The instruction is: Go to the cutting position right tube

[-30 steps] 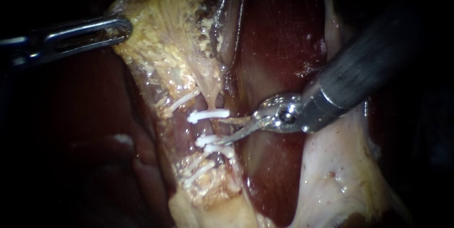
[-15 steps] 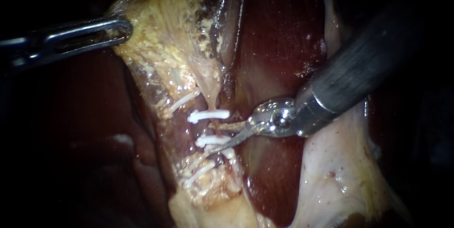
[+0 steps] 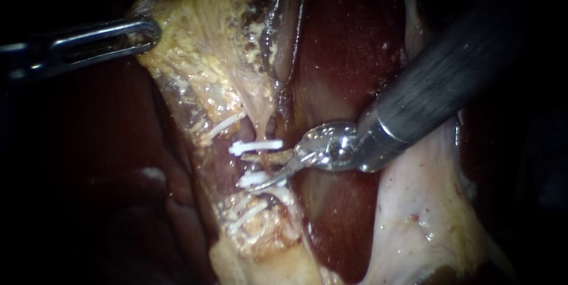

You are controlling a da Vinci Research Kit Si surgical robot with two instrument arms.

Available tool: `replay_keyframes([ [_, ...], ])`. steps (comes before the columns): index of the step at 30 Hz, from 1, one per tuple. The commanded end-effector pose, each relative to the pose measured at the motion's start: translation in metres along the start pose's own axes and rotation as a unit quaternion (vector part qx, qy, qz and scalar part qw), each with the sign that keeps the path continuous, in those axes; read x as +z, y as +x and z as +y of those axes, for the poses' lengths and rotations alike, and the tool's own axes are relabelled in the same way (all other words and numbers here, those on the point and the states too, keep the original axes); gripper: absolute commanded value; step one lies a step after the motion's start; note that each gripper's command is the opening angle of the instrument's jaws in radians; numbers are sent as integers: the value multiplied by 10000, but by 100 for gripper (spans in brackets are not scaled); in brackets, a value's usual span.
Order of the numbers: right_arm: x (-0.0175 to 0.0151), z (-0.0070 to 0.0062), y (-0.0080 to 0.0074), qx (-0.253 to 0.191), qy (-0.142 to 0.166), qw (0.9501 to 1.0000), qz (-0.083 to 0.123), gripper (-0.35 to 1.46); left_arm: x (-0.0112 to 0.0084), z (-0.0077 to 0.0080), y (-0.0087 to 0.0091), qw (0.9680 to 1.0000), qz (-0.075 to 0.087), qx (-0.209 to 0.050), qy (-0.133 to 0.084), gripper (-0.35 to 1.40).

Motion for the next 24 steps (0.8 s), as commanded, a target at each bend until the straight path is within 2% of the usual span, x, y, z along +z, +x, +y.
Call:
replay_keyframes([
  [1,2,0,0,-3,-8,10000,25,109,0,0,0,10000,0,-1,1,-35],
  [15,23,6,9,-48,58,9998,182,104,1,2,0,10000,0,-1,0,-35],
  [24,25,8,11,-47,72,9998,194,104,1,2,0,10000,-1,-1,0,-35],
])
